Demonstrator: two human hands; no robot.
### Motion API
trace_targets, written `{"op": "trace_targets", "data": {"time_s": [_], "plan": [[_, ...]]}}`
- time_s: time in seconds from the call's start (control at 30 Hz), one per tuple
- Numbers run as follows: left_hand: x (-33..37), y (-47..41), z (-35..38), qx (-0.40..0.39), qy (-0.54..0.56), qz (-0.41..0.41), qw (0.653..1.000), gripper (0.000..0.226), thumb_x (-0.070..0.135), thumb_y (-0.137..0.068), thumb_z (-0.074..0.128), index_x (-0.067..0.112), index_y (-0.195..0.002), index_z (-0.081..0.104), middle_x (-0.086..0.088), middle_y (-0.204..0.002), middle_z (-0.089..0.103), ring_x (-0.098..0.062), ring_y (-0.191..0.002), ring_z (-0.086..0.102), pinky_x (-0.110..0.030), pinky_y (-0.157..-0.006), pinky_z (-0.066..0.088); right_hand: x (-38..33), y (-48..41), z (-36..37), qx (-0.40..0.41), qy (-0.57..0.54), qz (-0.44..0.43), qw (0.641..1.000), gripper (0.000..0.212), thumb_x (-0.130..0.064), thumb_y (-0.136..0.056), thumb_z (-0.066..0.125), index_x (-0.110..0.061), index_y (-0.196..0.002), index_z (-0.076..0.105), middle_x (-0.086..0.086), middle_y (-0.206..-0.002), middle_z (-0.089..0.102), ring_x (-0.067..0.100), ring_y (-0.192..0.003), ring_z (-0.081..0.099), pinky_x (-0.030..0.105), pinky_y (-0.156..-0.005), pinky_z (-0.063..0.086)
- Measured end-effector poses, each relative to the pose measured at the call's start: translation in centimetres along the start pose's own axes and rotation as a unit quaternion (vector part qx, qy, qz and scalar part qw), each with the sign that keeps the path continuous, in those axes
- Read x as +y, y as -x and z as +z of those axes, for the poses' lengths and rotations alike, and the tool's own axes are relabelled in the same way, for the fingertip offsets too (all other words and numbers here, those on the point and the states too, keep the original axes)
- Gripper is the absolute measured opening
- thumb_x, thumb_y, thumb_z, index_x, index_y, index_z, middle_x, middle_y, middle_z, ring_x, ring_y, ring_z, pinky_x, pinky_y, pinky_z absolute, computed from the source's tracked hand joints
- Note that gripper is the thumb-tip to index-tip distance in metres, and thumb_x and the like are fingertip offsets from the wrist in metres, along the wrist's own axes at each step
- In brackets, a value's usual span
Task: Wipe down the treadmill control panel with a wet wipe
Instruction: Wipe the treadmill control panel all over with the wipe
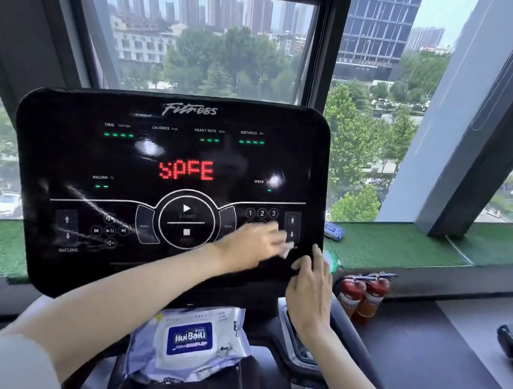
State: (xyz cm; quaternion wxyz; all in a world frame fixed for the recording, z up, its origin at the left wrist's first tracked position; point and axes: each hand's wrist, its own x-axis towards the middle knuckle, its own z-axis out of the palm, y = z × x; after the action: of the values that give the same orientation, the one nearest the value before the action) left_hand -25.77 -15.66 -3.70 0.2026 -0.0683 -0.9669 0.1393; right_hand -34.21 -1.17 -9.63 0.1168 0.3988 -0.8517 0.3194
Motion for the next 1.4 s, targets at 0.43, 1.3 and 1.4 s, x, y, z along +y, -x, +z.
{"op": "trace_targets", "data": {"time_s": [0.43, 1.3, 1.4], "plan": [[6.4, 0.6, 2.0, 0.016, 0.137, -0.157, 0.978, 0.042, -0.011, -0.069, 0.051, 0.008, -0.106, 0.055, -0.005, -0.091, 0.043, -0.021, -0.084, 0.045, -0.039, -0.057, 0.049, -0.7, 1.6, 0.6, 0.01, 0.008, 0.048, 0.999, 0.025, 0.013, -0.071, 0.051, -0.003, -0.088, 0.061, 0.022, -0.128, 0.05, 0.037, -0.12, 0.044, 0.045, -0.096, 0.038], [-4.7, 14.2, -4.2, 0.14, -0.021, -0.313, 0.939, 0.054, -0.015, -0.075, 0.047, 0.013, -0.119, 0.059, -0.006, -0.094, 0.05, -0.015, -0.085, 0.04, -0.028, -0.055, 0.049, -12.8, 2.1, 4.2, -0.019, -0.007, -0.166, 0.986, 0.058, 0.016, -0.064, 0.057, -0.003, -0.118, 0.056, 0.023, -0.139, 0.042, 0.036, -0.125, 0.043, 0.046, -0.102, 0.039], [-8.4, 16.1, -7.4, 0.266, -0.026, -0.458, 0.848, 0.06, -0.027, -0.069, 0.051, 0.01, -0.114, 0.064, -0.001, -0.089, 0.043, -0.011, -0.084, 0.034, -0.017, -0.067, 0.036, -12.4, 1.8, 4.1, -0.02, -0.005, -0.168, 0.986, 0.058, 0.016, -0.064, 0.057, -0.004, -0.118, 0.056, 0.023, -0.14, 0.041, 0.036, -0.125, 0.043, 0.046, -0.101, 0.039]]}}
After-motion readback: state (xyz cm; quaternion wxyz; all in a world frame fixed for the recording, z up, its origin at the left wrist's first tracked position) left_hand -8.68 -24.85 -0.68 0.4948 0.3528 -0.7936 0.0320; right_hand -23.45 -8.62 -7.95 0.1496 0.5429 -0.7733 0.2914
